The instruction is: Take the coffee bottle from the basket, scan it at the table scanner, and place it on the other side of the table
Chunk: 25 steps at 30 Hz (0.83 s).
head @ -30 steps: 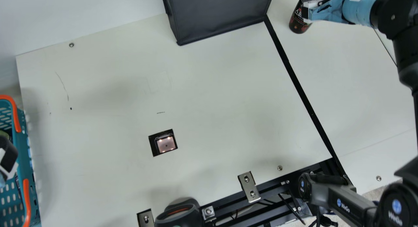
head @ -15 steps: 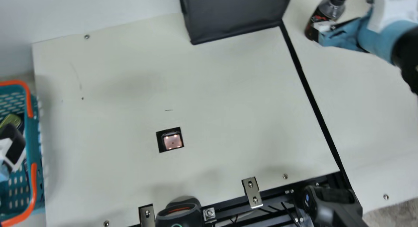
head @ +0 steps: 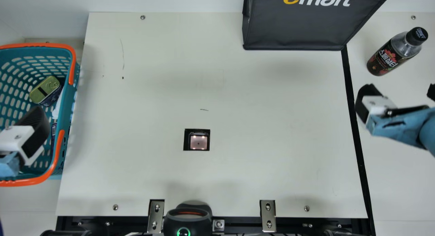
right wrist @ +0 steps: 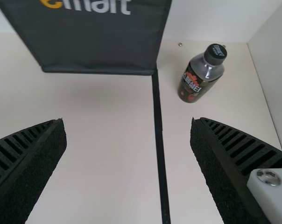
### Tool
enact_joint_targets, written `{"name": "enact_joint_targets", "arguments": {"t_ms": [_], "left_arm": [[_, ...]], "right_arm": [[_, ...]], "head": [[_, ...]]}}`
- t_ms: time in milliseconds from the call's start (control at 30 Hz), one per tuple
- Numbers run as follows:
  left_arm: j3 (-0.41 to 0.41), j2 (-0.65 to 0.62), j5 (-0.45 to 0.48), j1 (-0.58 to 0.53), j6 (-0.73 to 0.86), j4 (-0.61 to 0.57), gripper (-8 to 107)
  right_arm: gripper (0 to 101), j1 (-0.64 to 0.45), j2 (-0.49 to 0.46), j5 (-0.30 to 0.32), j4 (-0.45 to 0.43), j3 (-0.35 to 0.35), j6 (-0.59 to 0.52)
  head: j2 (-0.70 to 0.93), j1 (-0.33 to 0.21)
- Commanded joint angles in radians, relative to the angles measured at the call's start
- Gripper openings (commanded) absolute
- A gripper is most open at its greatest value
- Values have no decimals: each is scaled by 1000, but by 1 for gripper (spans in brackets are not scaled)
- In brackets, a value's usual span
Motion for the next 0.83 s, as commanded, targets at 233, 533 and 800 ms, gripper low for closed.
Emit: {"name": "enact_joint_targets", "arguments": {"t_ms": [233, 533, 800], "left_arm": [[0, 0, 0, 0, 0, 0, 90], [0, 0, 0, 0, 0, 0, 90], [0, 0, 0, 0, 0, 0, 90]], "right_arm": [[95, 98, -120, 110, -15, -7, 45], [95, 101, -129, 119, -16, -7, 45], [95, 101, -129, 119, -16, -7, 45]], "head": [[3, -29], [3, -29], [3, -29]]}}
